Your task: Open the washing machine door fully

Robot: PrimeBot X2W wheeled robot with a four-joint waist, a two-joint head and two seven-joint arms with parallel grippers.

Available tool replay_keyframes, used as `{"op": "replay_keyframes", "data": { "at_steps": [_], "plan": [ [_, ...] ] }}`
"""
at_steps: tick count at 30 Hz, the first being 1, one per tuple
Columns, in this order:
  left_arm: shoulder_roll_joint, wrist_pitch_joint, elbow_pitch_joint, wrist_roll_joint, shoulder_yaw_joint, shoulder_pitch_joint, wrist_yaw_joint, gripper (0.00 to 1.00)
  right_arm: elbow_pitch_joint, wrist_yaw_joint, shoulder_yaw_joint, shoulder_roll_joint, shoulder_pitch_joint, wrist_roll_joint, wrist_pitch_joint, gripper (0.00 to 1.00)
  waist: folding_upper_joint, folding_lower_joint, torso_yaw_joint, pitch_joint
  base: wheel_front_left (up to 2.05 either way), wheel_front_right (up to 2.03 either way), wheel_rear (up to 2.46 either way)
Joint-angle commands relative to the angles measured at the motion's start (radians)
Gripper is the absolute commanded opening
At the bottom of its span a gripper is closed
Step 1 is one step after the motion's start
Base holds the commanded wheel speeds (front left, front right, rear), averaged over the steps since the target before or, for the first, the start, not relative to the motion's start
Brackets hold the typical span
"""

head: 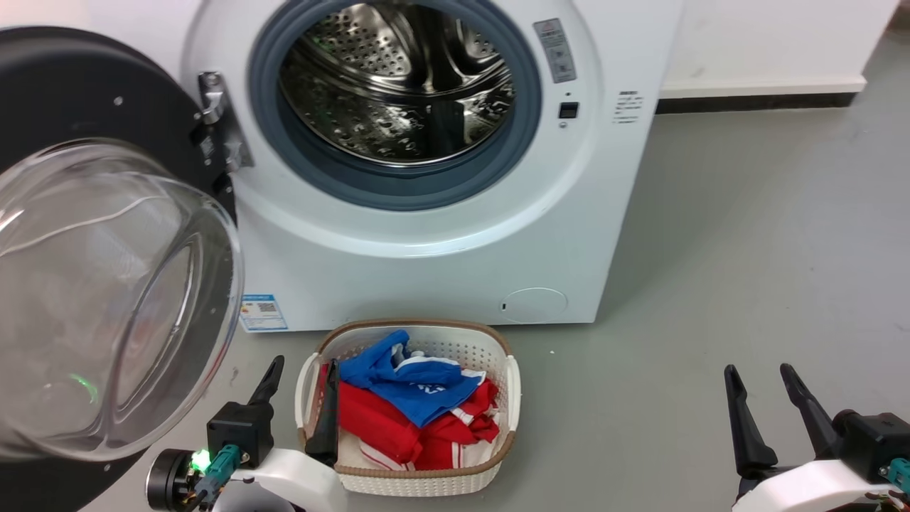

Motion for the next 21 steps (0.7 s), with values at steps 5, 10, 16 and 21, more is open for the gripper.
{"op": "replay_keyframes", "data": {
  "at_steps": [5,10,16,21],
  "plan": [
    [-0.005,-0.017,0.020,0.003,-0.002,-0.017,0.004,1.00,-0.011,0.000,0.004,0.001,0.012,-0.005,0.007,1.00,0.0000,0.0001,-0.023,-0.004,0.00,0.00,0.00],
    [-0.012,-0.026,0.034,-0.005,0.001,-0.017,0.008,1.00,-0.015,0.000,0.005,0.001,0.009,-0.006,0.010,1.00,0.0000,0.0001,-0.020,-0.005,0.00,0.00,0.00],
    [-0.015,-0.035,0.042,-0.009,0.002,-0.006,0.014,1.00,-0.018,0.000,0.008,0.001,0.005,-0.009,0.002,1.00,0.0000,0.0001,-0.010,-0.006,0.00,0.00,0.00],
    [-0.014,-0.037,0.043,-0.010,0.004,-0.005,0.016,1.00,-0.019,0.000,0.011,0.001,0.004,-0.010,0.001,1.00,0.0000,0.0001,-0.007,-0.005,0.00,0.00,0.00]
  ]
}}
